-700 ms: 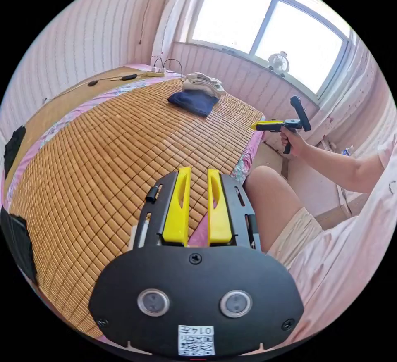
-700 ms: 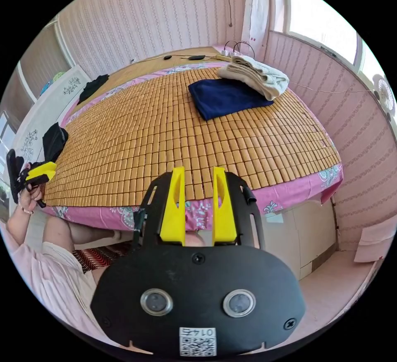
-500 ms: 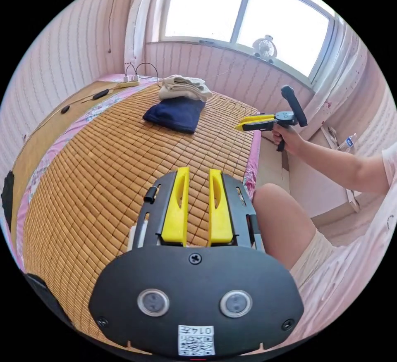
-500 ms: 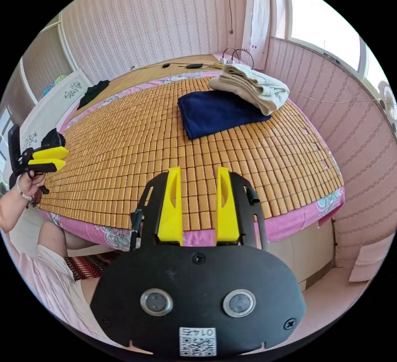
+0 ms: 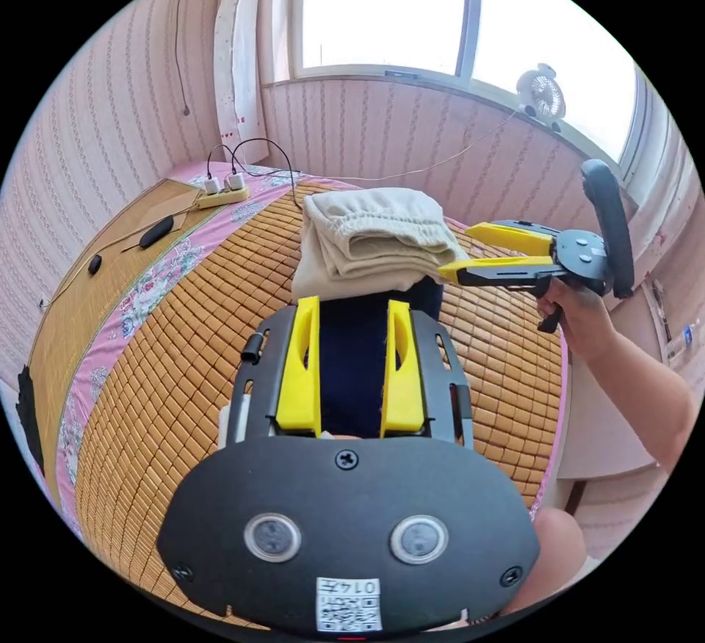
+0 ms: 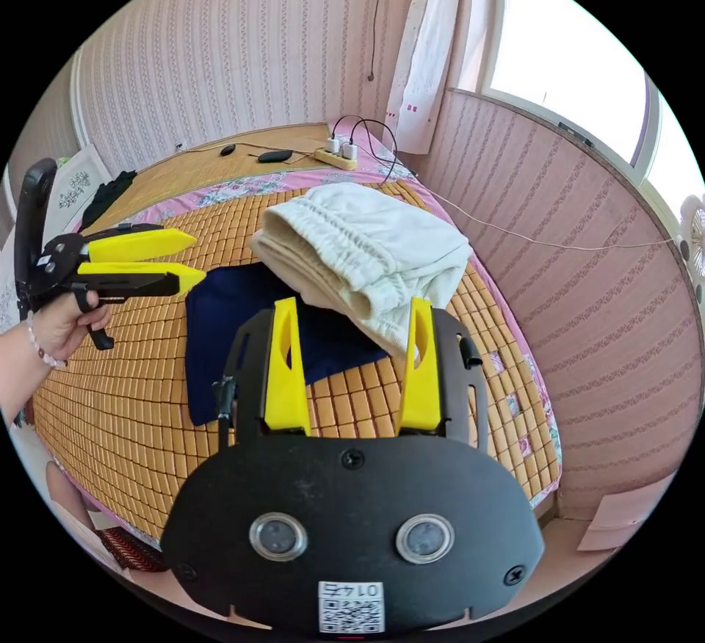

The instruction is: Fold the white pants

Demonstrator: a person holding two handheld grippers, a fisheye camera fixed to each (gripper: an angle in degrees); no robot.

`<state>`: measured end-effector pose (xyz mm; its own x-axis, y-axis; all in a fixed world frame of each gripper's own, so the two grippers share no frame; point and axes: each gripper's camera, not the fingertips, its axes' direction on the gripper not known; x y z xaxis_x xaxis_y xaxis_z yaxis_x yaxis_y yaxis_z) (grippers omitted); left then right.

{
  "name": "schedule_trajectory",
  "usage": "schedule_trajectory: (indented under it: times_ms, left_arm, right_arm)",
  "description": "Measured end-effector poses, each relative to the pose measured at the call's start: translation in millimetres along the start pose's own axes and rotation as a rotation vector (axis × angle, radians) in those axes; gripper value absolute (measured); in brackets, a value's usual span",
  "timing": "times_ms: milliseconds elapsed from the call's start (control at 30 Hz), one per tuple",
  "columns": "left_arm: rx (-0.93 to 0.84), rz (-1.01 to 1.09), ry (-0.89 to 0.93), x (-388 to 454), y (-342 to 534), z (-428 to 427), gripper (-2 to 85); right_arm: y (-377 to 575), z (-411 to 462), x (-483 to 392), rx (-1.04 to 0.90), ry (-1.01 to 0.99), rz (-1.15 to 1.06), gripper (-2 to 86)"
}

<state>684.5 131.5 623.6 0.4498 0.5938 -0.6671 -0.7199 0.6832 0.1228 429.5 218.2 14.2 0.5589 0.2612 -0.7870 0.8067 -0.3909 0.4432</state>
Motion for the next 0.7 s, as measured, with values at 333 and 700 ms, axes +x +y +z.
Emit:
schedule_trajectory:
  times_ms: [333,700]
  left_arm:
    - [-0.107,-0.100,-0.026,19,-53,124,7.8]
    - [0.233,0.054,0.097,50,-33,-34,-0.9]
  right_arm:
    - [-22,4,53,-0.003,-0.140,0.078,8.3]
    - [-18,-225,70,0.495,-0.688,-0.090,-0.2]
